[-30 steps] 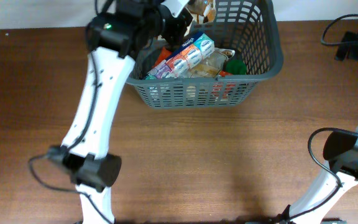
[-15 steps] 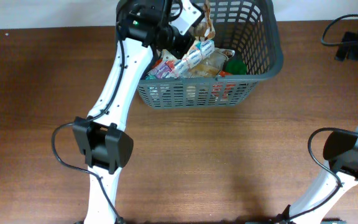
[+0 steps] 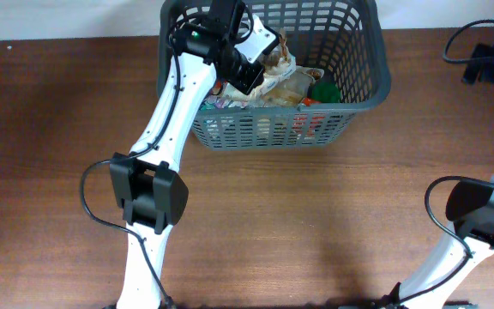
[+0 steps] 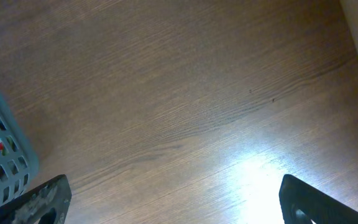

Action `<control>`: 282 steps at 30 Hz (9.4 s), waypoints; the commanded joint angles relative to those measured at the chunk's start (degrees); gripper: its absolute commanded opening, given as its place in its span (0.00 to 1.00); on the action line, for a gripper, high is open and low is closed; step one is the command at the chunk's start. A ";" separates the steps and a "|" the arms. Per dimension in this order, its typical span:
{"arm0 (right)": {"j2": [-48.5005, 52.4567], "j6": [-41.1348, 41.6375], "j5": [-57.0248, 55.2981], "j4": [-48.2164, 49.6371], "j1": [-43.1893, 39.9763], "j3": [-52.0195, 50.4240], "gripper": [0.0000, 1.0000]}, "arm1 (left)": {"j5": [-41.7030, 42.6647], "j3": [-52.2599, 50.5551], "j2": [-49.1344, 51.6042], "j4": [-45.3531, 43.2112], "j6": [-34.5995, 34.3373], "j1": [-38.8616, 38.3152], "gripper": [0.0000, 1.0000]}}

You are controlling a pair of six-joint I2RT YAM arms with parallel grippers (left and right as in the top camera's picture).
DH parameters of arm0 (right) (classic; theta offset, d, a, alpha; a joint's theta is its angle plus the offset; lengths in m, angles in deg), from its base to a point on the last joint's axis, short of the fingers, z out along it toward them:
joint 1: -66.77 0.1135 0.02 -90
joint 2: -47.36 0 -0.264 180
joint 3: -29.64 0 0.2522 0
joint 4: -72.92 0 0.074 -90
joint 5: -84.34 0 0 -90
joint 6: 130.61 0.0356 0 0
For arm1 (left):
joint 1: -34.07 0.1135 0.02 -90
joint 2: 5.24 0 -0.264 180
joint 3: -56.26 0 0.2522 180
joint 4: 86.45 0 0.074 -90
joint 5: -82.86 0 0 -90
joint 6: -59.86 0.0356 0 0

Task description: Pack container

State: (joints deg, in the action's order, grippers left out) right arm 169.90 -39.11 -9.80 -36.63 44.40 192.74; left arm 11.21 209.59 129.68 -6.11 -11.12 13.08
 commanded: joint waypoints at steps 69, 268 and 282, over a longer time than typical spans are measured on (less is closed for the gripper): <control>0.48 0.50 0.52 0.17 -0.17 -0.28 0.99 | -6.43 -27.52 -93.48 30.08 -17.77 9.66 1.00; 0.52 0.50 0.52 0.17 -0.11 -0.28 0.99 | -18.60 -139.10 -134.57 -61.83 -17.92 22.03 0.99; 0.61 -0.79 -1.44 0.20 -0.20 -0.28 0.99 | -18.60 -139.10 -134.57 -61.83 -17.90 22.03 0.99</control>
State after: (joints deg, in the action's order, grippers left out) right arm 169.90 -39.39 -10.13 -36.63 44.40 192.74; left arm -7.17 70.84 -4.39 -68.12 -29.94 34.83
